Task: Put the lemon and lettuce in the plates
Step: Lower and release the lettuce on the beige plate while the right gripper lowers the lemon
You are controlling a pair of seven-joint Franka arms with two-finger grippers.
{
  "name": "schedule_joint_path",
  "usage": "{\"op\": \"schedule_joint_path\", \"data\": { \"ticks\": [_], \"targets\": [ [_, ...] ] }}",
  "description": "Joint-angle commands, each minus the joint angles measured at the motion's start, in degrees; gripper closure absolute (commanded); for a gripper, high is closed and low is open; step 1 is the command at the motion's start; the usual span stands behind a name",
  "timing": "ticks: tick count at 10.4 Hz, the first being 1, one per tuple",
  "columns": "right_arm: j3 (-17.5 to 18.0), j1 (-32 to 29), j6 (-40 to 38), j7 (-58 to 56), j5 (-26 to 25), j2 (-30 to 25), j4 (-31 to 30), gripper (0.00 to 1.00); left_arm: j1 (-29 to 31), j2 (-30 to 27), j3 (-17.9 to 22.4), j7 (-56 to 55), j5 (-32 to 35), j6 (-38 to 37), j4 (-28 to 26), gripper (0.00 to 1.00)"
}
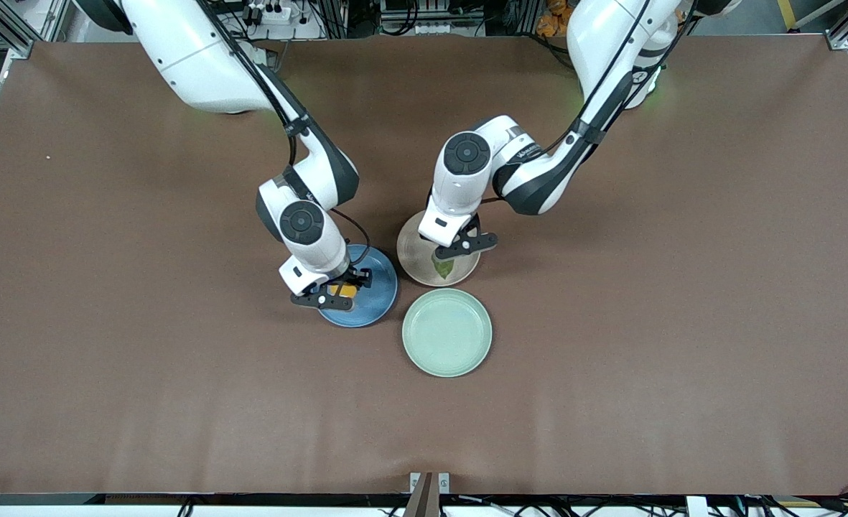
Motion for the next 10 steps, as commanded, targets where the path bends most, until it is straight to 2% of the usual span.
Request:
{"op": "schedule_joint_path", "data": {
  "ticks": [1,2,3,4,7,10],
  "targets": [
    [-0.2,1.4,1.0,2.0,-2.3,2.8,2.1,0.78,-2.3,-0.9,1.0,-2.8,2.9,-4.1,-0.7,0.0],
    [-0.2,1.4,1.6,3.0,-3.5,3.1,2.1,0.73,-2.4,-1.0,1.0,-2.9,2.9,-5.6,-0.7,0.0],
    [-0.2,1.4,1.6,3.6,-4.5,3.1,2.1,0.46,-1.8,-1.6,1.0,-2.9,3.0,-7.0,-0.6,0.0],
    [-0.2,1.3,1.6,4.9,-4.6,3.1,2.1,0.0,-0.5,-2.6,1.7,-2.7,3.0,-7.4,-0.5,0.0],
    [-0.2,1.2,-1.0,5.0,-3.9,2.3,3.7,0.0,6.4,-3.0,2.2,-1.7,6.5,-7.5,1.8,0.0],
    [-0.2,1.0,-14.5,4.3,-1.9,2.0,12.7,0.0,14.9,-3.1,2.2,7.0,6.7,-7.5,3.6,0.0]
  ]
}}
